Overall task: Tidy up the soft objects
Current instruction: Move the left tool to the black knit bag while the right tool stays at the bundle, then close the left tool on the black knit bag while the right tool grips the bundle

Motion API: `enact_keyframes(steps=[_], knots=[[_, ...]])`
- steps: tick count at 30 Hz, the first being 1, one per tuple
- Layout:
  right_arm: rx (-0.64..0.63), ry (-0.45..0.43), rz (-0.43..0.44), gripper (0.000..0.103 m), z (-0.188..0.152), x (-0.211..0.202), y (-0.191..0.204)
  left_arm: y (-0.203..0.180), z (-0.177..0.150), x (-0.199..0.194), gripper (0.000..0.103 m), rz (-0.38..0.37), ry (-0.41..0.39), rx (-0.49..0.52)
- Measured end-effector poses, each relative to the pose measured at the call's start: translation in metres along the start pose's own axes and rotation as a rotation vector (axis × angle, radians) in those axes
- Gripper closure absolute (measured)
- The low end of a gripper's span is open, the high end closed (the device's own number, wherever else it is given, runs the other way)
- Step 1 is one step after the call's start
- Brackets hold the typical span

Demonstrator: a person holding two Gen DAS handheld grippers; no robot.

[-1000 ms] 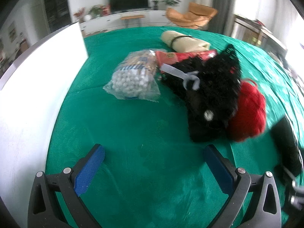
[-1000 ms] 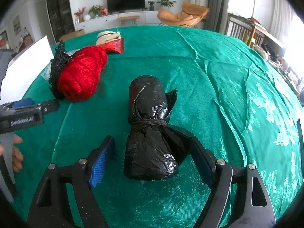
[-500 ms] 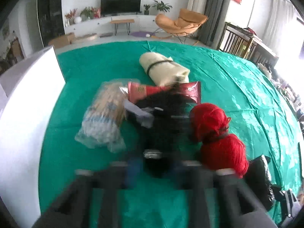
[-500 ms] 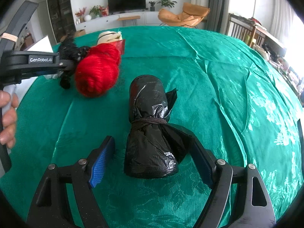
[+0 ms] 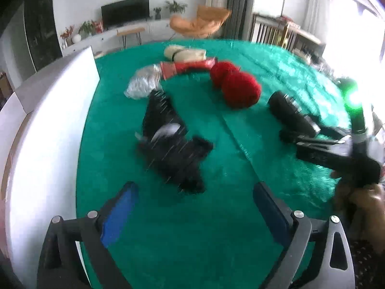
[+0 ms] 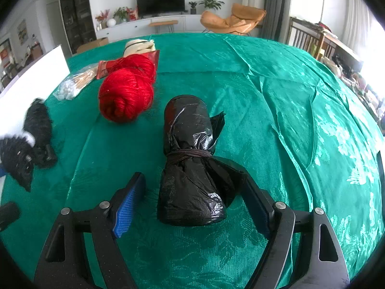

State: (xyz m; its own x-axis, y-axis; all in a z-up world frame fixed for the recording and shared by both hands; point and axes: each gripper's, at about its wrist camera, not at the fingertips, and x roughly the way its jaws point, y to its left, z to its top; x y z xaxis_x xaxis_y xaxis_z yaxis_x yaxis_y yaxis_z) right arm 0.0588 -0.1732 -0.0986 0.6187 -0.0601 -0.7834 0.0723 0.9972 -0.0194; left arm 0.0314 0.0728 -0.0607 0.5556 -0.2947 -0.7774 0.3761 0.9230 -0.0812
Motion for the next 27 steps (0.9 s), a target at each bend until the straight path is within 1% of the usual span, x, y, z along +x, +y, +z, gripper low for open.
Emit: enact_keyframes(steps=[4, 6, 10, 12, 14, 15, 19, 23, 24, 25, 27], knots=[[0.000, 0.000, -0.001, 0.021, 0.000, 0.000, 0.000, 0.013, 0.013, -0.010, 0.007, -0.055, -0.036, -0.104], [0.000, 0.000, 0.000, 0.021, 0.000, 0.000, 0.001, 0.018, 0.023, -0.010, 0.007, -0.048, -0.052, -0.134], [0.000, 0.000, 0.000, 0.021, 0.000, 0.000, 0.000, 0.027, 0.040, 0.005, 0.007, 0.054, -0.035, -0.145], [0.000, 0.000, 0.000, 0.021, 0.000, 0.000, 0.001, 0.031, 0.041, 0.018, 0.007, 0.102, -0.005, -0.140], [0.000, 0.000, 0.001, 0.021, 0.000, 0.000, 0.000, 0.037, 0.040, 0.036, 0.007, 0.171, 0.038, -0.141], [0.000, 0.000, 0.001, 0.021, 0.000, 0.000, 0.000, 0.040, 0.038, 0.044, 0.007, 0.185, 0.054, -0.156], [-0.001, -0.002, 0.005, 0.021, -0.001, 0.000, 0.001, 0.048, 0.031, 0.062, 0.007, 0.198, 0.096, -0.211], [0.000, -0.002, 0.006, 0.021, -0.001, 0.000, 0.001, 0.045, 0.027, 0.066, 0.007, 0.215, 0.089, -0.195], [-0.001, -0.002, 0.005, 0.021, -0.001, 0.000, 0.001, 0.043, 0.025, 0.070, 0.005, 0.232, 0.097, -0.175], [-0.001, -0.002, 0.005, 0.021, -0.001, 0.000, 0.001, 0.044, 0.022, 0.068, 0.004, 0.231, 0.079, -0.168], [0.000, -0.002, 0.005, 0.021, -0.001, 0.000, 0.001, 0.049, 0.020, 0.069, 0.000, 0.224, 0.065, -0.190]])
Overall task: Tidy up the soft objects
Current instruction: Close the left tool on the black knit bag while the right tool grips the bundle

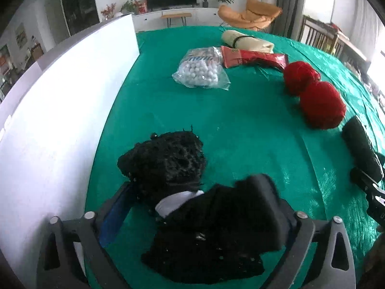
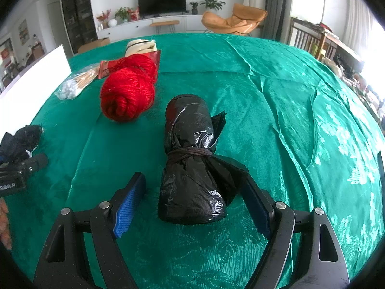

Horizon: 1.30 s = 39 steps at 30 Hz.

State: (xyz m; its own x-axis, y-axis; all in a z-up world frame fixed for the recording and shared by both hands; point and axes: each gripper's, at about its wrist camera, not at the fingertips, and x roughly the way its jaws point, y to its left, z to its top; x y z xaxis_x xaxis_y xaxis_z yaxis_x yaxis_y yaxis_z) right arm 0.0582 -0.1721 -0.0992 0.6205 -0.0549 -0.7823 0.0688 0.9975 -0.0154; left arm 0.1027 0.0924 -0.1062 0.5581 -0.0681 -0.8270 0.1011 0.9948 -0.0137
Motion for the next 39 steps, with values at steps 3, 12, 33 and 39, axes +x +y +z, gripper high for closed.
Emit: enact_keyframes(steps=[3, 12, 33, 39], knots=[[-0.001, 0.000, 0.000, 0.021, -0.0001, 0.0001, 0.0006, 0.0011, -0.0024, -0.0005, 0.000, 0.003, -0.024, -0.005], [0.000, 0.000, 0.000, 0.021, 0.0001, 0.0002, 0.0001, 0.0004, -0.0030, -0.0022, 0.000, 0.002, -0.030, -0.004], [-0.001, 0.000, 0.000, 0.021, 0.0002, 0.0002, 0.0001, 0.0007, -0.0029, -0.0020, 0.000, 0.001, -0.030, -0.003], [-0.002, 0.001, 0.002, 0.021, -0.0001, -0.0001, 0.0004, 0.0007, -0.0029, -0.0021, 0.000, 0.001, -0.030, -0.003]])
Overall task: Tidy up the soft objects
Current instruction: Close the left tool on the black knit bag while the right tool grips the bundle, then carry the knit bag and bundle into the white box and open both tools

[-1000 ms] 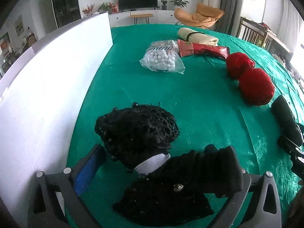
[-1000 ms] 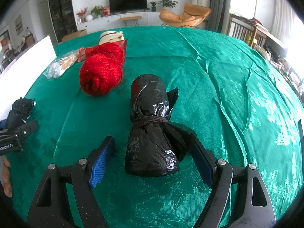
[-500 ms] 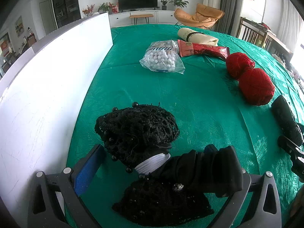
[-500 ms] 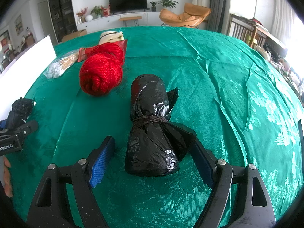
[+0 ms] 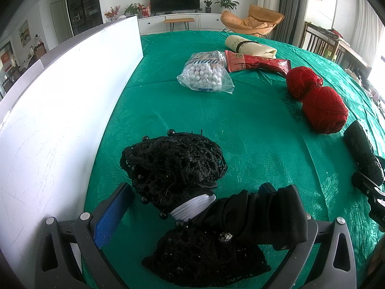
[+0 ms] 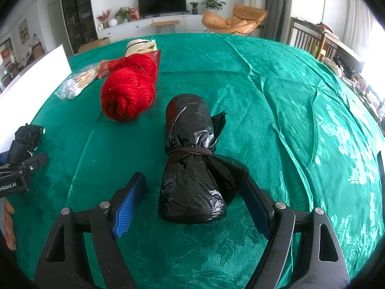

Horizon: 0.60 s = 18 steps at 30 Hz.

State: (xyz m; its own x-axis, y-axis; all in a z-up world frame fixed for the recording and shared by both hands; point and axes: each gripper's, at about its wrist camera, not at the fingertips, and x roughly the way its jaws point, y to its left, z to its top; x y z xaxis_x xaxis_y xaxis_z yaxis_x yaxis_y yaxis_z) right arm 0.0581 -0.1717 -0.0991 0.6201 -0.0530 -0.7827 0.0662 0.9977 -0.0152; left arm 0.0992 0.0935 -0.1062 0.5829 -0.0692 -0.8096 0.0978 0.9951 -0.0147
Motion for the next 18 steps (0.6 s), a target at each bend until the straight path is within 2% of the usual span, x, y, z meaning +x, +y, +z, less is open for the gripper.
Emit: enact_keyframes(steps=[2, 4, 7, 12, 14, 16, 17, 18], knots=[[-0.005, -0.008, 0.025, 0.021, -0.002, -0.004, -0.001, 0.000, 0.000, 0.000, 0.000, 0.000, 0.000, 0.000], [0.023, -0.066, 0.106, 0.021, -0.004, -0.017, -0.008, 0.000, 0.000, 0.000, 0.000, 0.000, 0.000, 0.000], [0.099, -0.070, 0.206, 0.021, -0.006, -0.025, -0.020, 0.000, 0.000, 0.000, 0.000, -0.001, 0.000, 0.000], [0.167, -0.045, 0.229, 0.021, -0.002, -0.032, -0.033, 0.000, 0.000, 0.000, 0.000, -0.002, 0.001, 0.001], [0.128, -0.004, 0.217, 0.021, 0.013, -0.029, -0.032, 0.000, 0.000, 0.000, 0.000, -0.003, 0.008, 0.004], [0.076, 0.057, 0.195, 0.021, 0.033, -0.022, -0.028, -0.001, 0.004, -0.001, 0.000, -0.019, 0.060, 0.036], [0.047, 0.106, 0.187, 0.021, 0.041, -0.015, -0.025, -0.002, 0.005, 0.000, 0.000, -0.028, 0.090, 0.051], [0.005, 0.206, 0.183, 0.021, 0.054, 0.000, -0.019, -0.001, 0.007, -0.001, 0.000, -0.034, 0.113, 0.063]])
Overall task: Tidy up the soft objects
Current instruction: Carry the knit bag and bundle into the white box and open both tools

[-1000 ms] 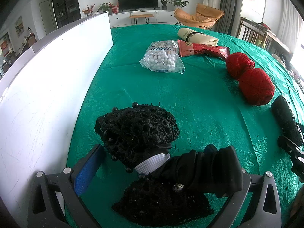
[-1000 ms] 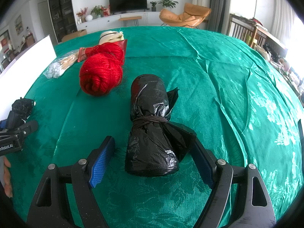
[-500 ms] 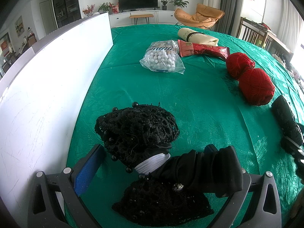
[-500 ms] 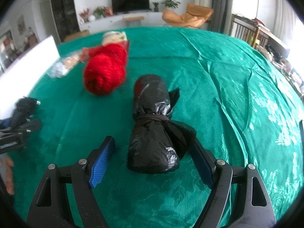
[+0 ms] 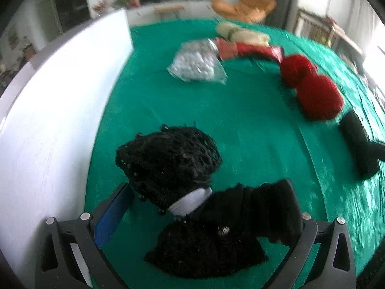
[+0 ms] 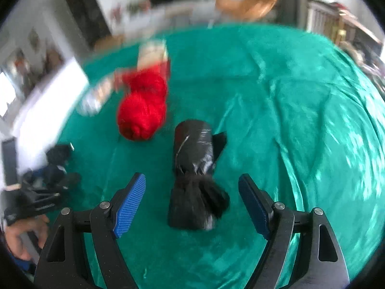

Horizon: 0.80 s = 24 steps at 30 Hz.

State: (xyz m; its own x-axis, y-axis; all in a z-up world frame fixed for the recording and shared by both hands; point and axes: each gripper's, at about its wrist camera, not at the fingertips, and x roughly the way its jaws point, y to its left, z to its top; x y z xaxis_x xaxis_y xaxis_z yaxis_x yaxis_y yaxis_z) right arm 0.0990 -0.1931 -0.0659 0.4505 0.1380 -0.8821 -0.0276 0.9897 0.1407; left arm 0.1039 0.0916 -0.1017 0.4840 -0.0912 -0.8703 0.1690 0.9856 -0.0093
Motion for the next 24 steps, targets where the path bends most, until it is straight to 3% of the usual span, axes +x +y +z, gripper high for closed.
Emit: enact_keyframes(steps=[2, 3, 4, 5, 11, 15, 17, 20, 24], knots=[[-0.049, 0.160, -0.023, 0.025, 0.011, 0.023, 0.005, 0.000, 0.001, -0.001, 0.007, 0.000, -0.001, 0.017], [-0.063, 0.175, -0.038, 0.040, 0.012, 0.027, 0.007, 0.001, 0.000, -0.006, 0.026, 0.006, -0.032, 0.018], [-0.089, 0.177, -0.082, 0.064, 0.013, 0.027, 0.009, 0.002, 0.000, -0.010, 0.064, 0.011, -0.050, 0.020], [-0.096, 0.179, -0.101, 0.065, 0.012, 0.026, 0.011, 0.003, 0.000, -0.015, 0.067, 0.011, -0.060, 0.020], [-0.035, 0.076, 0.023, 0.065, 0.006, -0.032, 0.017, 0.010, -0.005, -0.066, 0.067, -0.179, -0.141, -0.068], [-0.087, 0.000, 0.145, 0.065, 0.024, -0.082, 0.065, 0.031, -0.001, -0.123, 0.067, -0.247, -0.233, -0.120], [-0.123, -0.031, 0.230, 0.065, 0.038, -0.099, 0.105, 0.051, 0.001, -0.149, 0.067, -0.217, -0.280, -0.136], [-0.190, -0.058, 0.378, 0.065, 0.054, -0.121, 0.168, 0.097, -0.002, -0.185, 0.067, -0.115, -0.334, -0.186], [-0.297, -0.052, 0.552, 0.064, 0.059, -0.127, 0.268, 0.162, -0.023, -0.206, 0.060, 0.069, -0.318, -0.278]])
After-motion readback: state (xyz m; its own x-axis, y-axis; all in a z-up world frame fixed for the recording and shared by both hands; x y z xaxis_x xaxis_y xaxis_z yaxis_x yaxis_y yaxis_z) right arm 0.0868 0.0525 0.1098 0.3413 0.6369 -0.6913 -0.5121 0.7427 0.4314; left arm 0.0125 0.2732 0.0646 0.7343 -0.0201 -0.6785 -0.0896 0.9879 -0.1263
